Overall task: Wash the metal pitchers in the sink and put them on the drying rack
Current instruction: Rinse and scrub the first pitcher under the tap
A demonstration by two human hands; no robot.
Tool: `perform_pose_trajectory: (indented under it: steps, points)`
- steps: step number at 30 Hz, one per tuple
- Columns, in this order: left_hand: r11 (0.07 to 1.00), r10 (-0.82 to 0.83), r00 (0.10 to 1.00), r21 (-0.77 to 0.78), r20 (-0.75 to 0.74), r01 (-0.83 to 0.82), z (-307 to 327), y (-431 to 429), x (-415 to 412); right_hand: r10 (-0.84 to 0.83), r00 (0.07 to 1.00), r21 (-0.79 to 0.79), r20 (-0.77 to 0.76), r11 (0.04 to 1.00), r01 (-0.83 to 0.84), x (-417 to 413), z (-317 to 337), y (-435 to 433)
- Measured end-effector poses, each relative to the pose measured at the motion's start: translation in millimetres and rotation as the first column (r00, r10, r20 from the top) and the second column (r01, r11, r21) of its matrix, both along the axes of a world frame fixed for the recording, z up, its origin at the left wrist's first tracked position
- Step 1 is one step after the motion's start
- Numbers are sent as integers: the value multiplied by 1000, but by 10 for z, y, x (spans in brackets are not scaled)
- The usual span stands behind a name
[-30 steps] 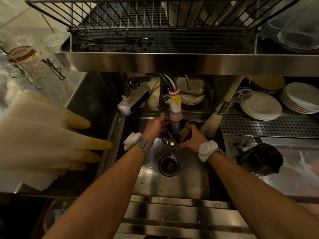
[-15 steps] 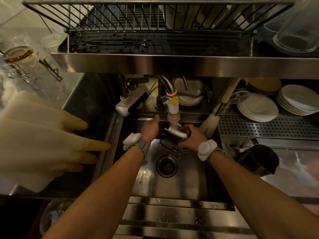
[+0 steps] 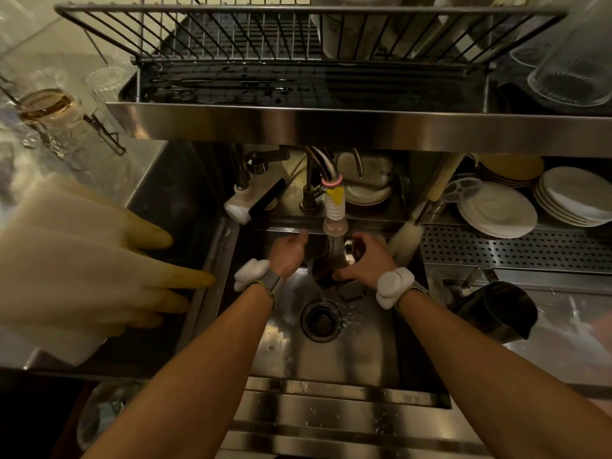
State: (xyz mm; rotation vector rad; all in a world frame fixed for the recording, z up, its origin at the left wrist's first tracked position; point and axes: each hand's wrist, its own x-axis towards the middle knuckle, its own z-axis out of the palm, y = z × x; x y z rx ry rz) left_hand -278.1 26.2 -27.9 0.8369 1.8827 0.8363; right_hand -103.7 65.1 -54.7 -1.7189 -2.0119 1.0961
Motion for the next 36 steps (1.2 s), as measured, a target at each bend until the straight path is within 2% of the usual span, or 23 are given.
perform_pose_trajectory:
  steps: [5, 8, 14, 20, 27, 34, 36]
  points:
    - [1000, 0, 999, -20, 38, 1, -31, -7, 16, 48, 998, 31, -33, 998, -47, -122, 60, -1]
    - [1000, -2, 991, -18, 131, 5, -50, -7, 39, 63, 993, 39, -100, 997, -59, -196, 91, -23]
    - [965, -162, 968, -176, 194, 197, -42, -94, 85, 82, 987, 48, -137, 996, -76, -288, 70, -58]
    - [962, -195, 956, -145, 220, 230, -111, -50, 113, 60, 974, 51, -216, 997, -50, -275, 75, -61]
    - [981, -89, 972, -147, 218, 123, -98, -20, 121, 72, 962, -1, -263, 997, -75, -231, 100, -52]
    - [984, -38, 920, -143, 389, 101, -60, -72, 89, 29, 957, -70, -288, 996, -51, -282, 123, -48]
    - [985, -46, 918, -133, 393, 107, -47, -55, 74, 38, 964, -65, -263, 996, -57, -326, 126, -39]
